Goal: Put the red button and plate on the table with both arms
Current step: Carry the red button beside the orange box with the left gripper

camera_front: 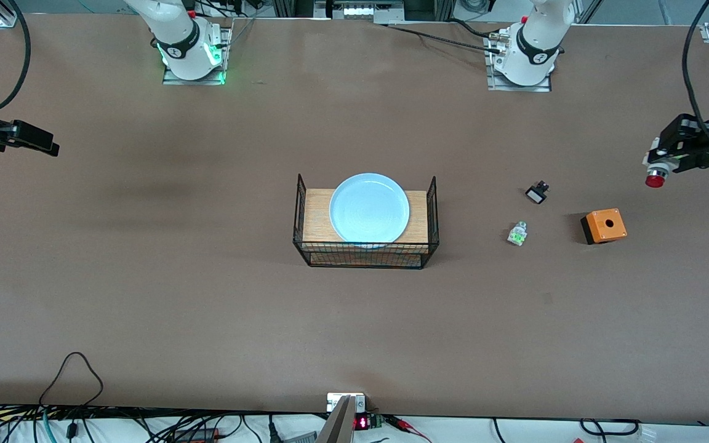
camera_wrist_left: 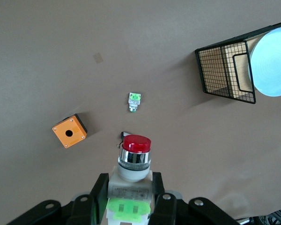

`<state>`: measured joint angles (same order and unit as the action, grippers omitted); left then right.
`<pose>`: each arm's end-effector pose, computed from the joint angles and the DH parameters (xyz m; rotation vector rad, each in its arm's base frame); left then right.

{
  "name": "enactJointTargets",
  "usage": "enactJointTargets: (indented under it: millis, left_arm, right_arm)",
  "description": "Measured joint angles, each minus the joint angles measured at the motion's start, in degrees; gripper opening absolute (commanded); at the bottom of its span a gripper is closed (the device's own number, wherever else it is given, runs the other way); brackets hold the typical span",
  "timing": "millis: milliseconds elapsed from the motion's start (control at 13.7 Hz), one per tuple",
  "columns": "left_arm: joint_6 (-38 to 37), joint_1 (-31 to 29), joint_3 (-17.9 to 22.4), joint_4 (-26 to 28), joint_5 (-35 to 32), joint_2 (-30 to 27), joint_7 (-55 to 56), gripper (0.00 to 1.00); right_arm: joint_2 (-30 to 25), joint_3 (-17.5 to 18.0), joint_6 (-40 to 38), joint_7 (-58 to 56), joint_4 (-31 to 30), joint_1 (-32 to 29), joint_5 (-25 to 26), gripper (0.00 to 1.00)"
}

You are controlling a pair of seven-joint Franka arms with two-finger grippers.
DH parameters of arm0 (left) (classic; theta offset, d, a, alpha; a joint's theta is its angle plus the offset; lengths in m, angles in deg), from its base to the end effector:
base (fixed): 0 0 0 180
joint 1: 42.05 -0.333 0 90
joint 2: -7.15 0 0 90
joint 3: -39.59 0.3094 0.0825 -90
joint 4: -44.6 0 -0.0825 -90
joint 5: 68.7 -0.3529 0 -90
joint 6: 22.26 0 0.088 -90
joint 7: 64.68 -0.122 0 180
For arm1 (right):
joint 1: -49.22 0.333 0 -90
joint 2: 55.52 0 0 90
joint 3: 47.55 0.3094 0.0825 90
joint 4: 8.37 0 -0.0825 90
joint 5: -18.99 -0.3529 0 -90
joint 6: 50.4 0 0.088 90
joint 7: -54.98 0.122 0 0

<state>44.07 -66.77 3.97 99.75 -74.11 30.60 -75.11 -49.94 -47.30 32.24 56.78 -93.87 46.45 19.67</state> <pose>0.5746 -0.0017 0.6265 2.9496 -0.4720 -0.2162 0.5351 -0.0252 0.5752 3.1203 -0.1187 -0.2305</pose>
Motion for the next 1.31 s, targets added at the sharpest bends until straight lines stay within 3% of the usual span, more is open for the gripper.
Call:
enactJointTargets:
  millis: [510,1167,1312]
  left_arm:
    - [-0.03,-0.11,0.45,0.95,-0.3,0.3,-1.22,0.11]
    - [0.79,-0.09,0.68,2.03,-1.48,0.76,11.36,0.11]
    - [4.01,-0.05,0.78,4.27,-2.35,0.93,13.12,0.11]
  right_arm:
    - [0.0,-0.04,-0.13,0.0,0.0,-0.03,-1.1,1.0]
    - [0.0,-0.04,-0.19,0.0,0.0,-0.02,-1.12,1.0]
    - [-0.01,-0.04,-0.19,0.0,0.0,-0.02,-1.12,1.0]
